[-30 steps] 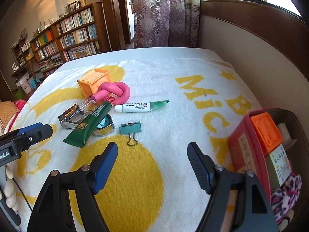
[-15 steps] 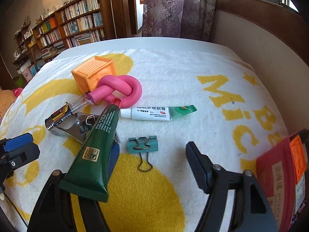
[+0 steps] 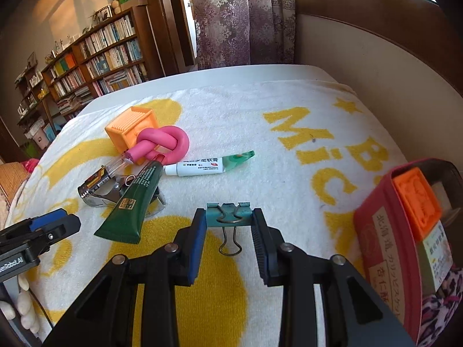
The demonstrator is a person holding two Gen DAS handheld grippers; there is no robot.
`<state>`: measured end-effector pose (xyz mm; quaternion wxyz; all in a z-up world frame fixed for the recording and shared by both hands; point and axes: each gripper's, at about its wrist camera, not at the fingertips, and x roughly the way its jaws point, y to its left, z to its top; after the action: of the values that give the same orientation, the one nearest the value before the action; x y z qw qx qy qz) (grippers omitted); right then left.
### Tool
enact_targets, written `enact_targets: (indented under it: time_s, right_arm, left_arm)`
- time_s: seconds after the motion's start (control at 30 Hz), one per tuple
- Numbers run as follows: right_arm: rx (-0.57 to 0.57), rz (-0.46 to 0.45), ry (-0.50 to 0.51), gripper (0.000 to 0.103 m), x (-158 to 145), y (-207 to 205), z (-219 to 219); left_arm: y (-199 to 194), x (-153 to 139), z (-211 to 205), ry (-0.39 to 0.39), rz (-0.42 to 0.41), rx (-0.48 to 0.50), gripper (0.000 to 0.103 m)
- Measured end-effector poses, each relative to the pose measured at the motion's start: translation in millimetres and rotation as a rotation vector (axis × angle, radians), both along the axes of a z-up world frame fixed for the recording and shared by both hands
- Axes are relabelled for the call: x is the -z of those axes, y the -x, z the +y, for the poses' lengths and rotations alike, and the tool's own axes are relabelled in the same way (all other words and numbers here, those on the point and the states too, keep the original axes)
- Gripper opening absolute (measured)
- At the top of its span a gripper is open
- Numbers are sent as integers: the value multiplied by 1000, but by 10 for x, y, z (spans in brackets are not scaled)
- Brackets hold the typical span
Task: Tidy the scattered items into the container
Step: 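Grasp the lighter with the left tool while the right tool holds the binder clip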
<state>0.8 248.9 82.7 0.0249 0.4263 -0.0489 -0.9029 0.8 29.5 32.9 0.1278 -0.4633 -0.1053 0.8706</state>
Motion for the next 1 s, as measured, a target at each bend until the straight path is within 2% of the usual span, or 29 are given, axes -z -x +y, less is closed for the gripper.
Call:
enact_targets:
  time_s: [0.2,0.37,0.53,0.73,0.9,0.93,0.97,1.0]
  right_arm:
    - [38,31,4,35,-17,-75,47]
    - [48,44,-41,35,-15,-85,17]
    - [31,51,-32,35,-37,-105,5]
    - [35,64,-13,35,-78,-129,38]
    - [37,65,-8,35,-82,-125,53]
    - [35,66,-10,35,-81,-123,52]
    - [34,65,-13,35,-78,-120,49]
    - [33,64,-14,35,-75,-116,49]
  left_arm:
    - [23,33,39,26,10,2,60]
    - [93,41,97,52,4,1,60]
    - [214,-2,257,138,18,29,60]
    - [462,-32,427,189,39,54,60]
    - [650,-2,473,178,48,73,59]
    - [662,2,467,169,54,70,58]
    - [664,3,460,156,61,71,48]
    - [658,1,447,144,65,73,44]
